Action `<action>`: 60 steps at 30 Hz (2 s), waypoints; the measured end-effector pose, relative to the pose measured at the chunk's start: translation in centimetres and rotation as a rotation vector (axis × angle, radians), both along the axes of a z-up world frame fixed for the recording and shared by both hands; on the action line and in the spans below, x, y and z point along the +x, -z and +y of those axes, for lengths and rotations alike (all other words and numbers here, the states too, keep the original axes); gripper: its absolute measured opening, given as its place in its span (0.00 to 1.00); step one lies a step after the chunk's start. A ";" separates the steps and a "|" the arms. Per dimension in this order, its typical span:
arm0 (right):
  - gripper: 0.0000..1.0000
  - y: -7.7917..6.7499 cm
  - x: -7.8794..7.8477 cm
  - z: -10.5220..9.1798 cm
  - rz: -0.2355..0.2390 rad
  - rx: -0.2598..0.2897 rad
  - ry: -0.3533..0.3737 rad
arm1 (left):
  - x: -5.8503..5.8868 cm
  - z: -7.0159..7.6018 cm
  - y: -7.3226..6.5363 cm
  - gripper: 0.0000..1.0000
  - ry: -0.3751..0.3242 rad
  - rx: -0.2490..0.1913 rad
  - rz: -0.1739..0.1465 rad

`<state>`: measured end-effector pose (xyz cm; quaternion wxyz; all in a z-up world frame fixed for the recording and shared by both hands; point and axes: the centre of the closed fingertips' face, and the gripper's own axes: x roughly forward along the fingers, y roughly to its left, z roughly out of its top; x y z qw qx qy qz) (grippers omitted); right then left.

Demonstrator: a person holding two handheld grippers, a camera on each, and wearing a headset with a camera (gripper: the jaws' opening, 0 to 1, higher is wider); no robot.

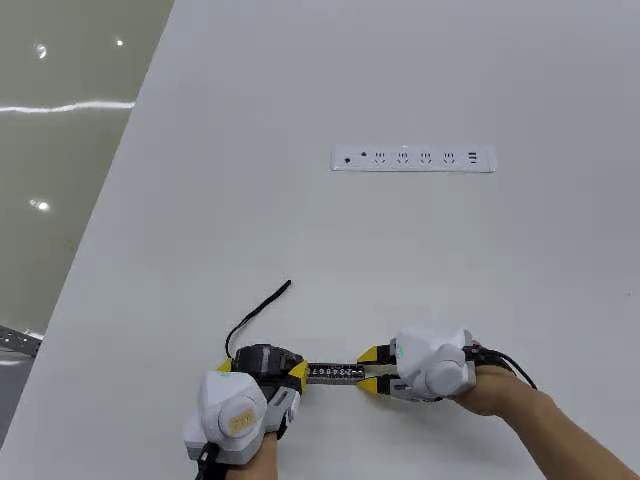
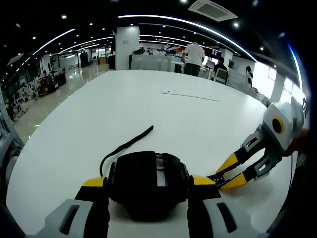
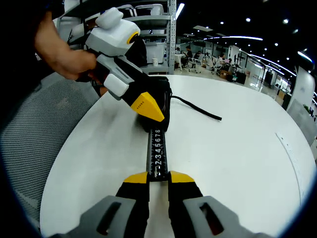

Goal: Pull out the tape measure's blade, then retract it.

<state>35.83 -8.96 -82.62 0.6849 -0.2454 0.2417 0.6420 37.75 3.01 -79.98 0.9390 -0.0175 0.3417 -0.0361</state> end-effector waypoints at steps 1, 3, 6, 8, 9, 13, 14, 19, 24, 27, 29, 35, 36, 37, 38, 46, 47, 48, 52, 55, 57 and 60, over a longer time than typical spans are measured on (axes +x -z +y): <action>0.12 0.0 0.0 0.1 0.000 0.000 0.000 | 0.0 0.0 0.0 0.60 0.000 0.000 0.000; 0.12 -0.1 0.0 0.6 -0.004 0.000 -0.004 | 0.0 0.0 0.0 0.60 -0.001 -0.001 0.001; 0.12 -0.1 0.1 1.0 -0.006 -0.002 -0.009 | 0.0 0.0 0.0 0.60 -0.001 -0.003 0.002; 0.12 -0.1 0.1 1.3 -0.007 -0.002 -0.010 | 0.0 0.0 0.0 0.60 -0.001 -0.003 0.002; 0.12 0.0 0.1 1.4 -0.007 -0.002 -0.011 | 0.0 0.0 0.0 0.60 -0.001 -0.003 0.002; 0.12 0.0 0.1 2.2 -0.009 0.002 -0.012 | 0.0 0.0 -0.1 0.60 -0.001 -0.005 0.003; 0.12 0.0 0.1 2.4 -0.009 0.003 -0.012 | 0.0 0.0 -0.1 0.60 0.000 -0.006 0.003; 0.12 0.0 0.2 3.4 -0.012 0.007 -0.017 | 0.0 0.0 0.0 0.60 -0.001 -0.009 0.003; 0.12 0.0 0.2 4.3 -0.014 0.013 -0.021 | 0.1 0.0 0.0 0.60 -0.001 -0.012 0.003; 0.12 0.0 0.3 4.9 -0.015 0.017 -0.023 | 0.1 0.0 0.0 0.61 -0.002 -0.015 0.002; 0.12 0.0 0.3 5.4 -0.017 0.019 -0.024 | 0.1 0.0 -0.1 0.61 -0.003 -0.016 0.002; 0.12 0.0 0.3 6.2 -0.016 0.028 -0.025 | 0.1 0.1 -0.1 0.61 -0.005 -0.022 0.002; 0.12 0.0 0.3 6.3 -0.017 0.029 -0.026 | 0.1 0.1 -0.1 0.61 -0.005 -0.023 0.002; 0.12 0.0 0.3 6.4 -0.018 0.029 -0.027 | 0.1 0.1 0.0 0.61 -0.005 -0.024 0.002; 0.12 0.0 0.3 6.5 -0.019 0.030 -0.027 | 0.1 0.1 0.0 0.61 -0.005 -0.025 0.002; 0.12 -0.1 0.3 7.1 -0.026 0.032 -0.032 | 0.1 0.1 -0.1 0.61 -0.006 -0.030 0.002; 0.13 -0.1 0.3 7.1 -0.026 0.032 -0.032 | 0.1 0.1 -0.1 0.61 -0.006 -0.030 0.002; 0.13 -0.1 0.3 7.1 -0.026 0.031 -0.032 | 0.1 0.1 -0.1 0.61 -0.006 -0.030 0.002; 0.13 -0.1 0.2 7.0 -0.024 0.028 -0.032 | 0.0 0.1 0.0 0.62 -0.003 -0.029 -0.002; 0.13 0.0 0.2 7.0 -0.025 0.027 -0.033 | 0.0 0.0 -0.1 0.62 -0.001 -0.029 -0.004; 0.13 -0.1 0.2 7.0 -0.026 0.027 -0.033 | 0.0 0.0 0.0 0.62 -0.001 -0.031 -0.003; 0.13 -0.1 0.1 7.0 -0.023 0.026 -0.032 | -0.1 0.0 0.0 0.62 0.003 -0.030 -0.003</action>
